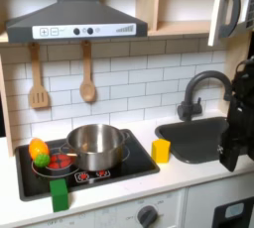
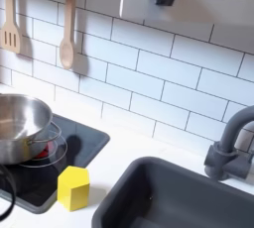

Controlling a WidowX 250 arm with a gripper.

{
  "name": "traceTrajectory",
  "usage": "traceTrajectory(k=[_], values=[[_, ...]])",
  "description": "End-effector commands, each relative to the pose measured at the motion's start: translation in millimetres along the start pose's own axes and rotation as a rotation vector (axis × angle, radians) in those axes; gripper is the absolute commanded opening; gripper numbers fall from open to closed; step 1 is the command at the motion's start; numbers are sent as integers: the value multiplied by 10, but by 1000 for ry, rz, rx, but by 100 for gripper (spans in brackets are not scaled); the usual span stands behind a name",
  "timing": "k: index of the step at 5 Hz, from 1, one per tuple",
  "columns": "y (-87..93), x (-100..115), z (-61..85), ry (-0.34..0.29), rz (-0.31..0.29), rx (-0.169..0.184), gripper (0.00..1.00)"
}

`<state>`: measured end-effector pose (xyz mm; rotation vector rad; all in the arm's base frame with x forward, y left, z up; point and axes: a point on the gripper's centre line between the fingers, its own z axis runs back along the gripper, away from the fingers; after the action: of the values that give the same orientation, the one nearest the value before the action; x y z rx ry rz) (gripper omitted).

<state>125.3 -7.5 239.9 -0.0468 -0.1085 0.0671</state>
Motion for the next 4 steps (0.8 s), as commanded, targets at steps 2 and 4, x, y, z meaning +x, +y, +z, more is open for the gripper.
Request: traceTrajectory(k=[2,4], values=[[252,236,9,-27,56,45,100],[461,521,-3,-47,114,73,100]])
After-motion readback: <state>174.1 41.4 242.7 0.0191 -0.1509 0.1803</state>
